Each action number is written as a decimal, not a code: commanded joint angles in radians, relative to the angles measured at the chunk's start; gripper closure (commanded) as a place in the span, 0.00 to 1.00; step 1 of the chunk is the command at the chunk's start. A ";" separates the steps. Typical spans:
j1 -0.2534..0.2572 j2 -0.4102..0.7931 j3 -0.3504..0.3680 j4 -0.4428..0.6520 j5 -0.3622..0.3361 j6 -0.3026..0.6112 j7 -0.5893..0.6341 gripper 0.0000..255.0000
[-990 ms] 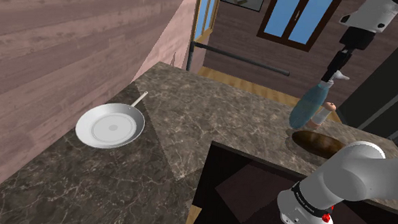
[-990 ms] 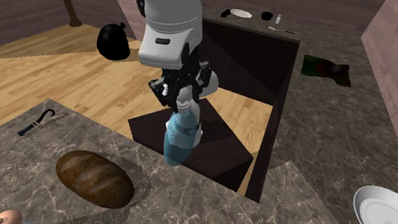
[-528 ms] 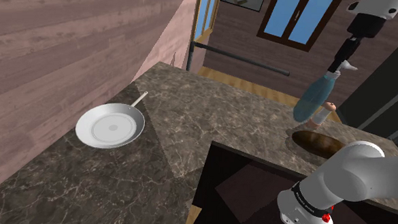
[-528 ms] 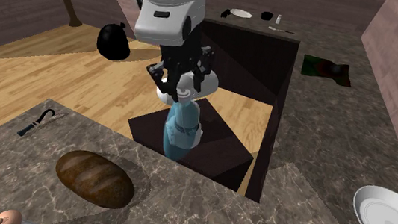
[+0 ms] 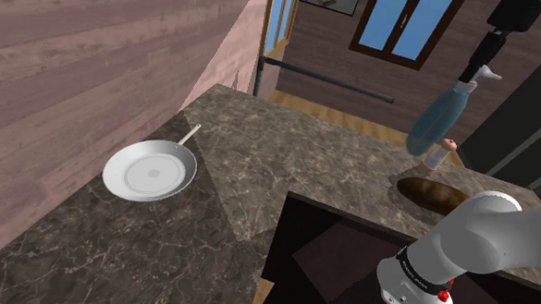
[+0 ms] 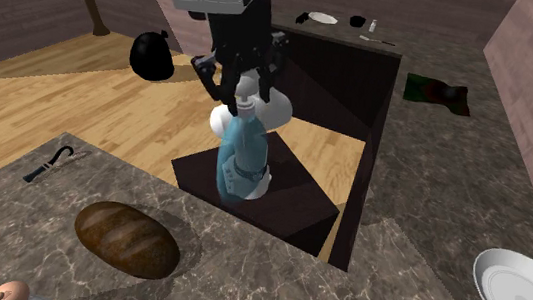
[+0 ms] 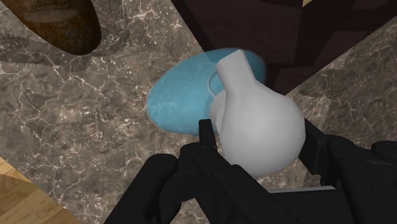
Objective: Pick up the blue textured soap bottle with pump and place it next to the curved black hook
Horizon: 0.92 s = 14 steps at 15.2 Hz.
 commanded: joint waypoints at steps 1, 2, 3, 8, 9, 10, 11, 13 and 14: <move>0.004 0.019 0.003 0.043 0.006 -0.024 0.003 1.00; 0.005 0.028 0.002 0.064 0.008 -0.037 0.002 1.00; 0.007 0.037 0.002 0.086 0.009 -0.049 0.002 1.00; 0.015 0.088 -0.002 0.202 0.018 -0.114 -0.001 1.00; 0.016 0.093 -0.002 0.211 0.019 -0.120 -0.002 1.00; 0.012 0.074 -0.014 0.205 0.004 -0.131 -0.020 1.00; 0.008 0.057 -0.026 0.200 -0.011 -0.142 -0.039 1.00; 0.001 0.024 -0.051 0.193 -0.043 -0.164 -0.077 1.00; -0.002 0.009 -0.064 0.191 -0.060 -0.176 -0.097 1.00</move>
